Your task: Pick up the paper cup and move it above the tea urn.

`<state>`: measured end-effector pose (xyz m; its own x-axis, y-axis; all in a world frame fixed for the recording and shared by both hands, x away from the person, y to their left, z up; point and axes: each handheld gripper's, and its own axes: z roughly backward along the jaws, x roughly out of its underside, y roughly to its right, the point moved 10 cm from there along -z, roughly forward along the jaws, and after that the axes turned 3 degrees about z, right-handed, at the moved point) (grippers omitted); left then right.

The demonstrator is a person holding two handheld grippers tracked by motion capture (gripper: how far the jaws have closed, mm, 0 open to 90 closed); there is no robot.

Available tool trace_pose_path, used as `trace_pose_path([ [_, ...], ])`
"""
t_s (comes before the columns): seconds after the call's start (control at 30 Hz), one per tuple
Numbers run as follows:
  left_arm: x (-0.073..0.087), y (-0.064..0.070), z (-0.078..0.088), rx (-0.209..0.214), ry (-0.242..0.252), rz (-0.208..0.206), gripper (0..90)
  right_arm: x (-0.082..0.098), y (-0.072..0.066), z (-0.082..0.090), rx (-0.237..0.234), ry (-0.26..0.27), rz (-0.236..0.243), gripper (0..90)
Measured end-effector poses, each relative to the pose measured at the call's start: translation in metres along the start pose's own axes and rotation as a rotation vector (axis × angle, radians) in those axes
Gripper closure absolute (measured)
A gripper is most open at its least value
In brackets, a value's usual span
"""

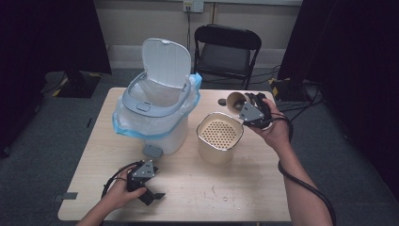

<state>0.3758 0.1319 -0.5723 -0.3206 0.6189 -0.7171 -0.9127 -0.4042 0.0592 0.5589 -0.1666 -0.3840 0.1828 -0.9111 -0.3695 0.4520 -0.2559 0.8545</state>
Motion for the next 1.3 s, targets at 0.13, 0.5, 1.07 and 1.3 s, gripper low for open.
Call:
trace_pose_path([
  [0.13, 0.0, 0.0, 0.0, 0.0, 0.0, 0.0, 0.0, -0.002, -0.002, 0.002, 0.008, -0.028, 0.082, 35.0],
  [0.5, 0.0, 0.0, 0.0, 0.0, 0.0, 0.001, 0.0, -0.029, -0.003, 0.017, 0.282, -0.164, 0.768, 36.1],
  [1.07, 0.0, 0.0, 0.0, -0.001, 0.001, -0.002, 0.0, -0.042, -0.004, 0.025, 0.38, -0.191, 0.899, 36.3],
  [1.3, 0.0, 0.0, 0.0, -0.001, 0.001, -0.003, 0.0, -0.026, -0.007, 0.017, 0.19, -0.191, 0.547, 36.0],
])
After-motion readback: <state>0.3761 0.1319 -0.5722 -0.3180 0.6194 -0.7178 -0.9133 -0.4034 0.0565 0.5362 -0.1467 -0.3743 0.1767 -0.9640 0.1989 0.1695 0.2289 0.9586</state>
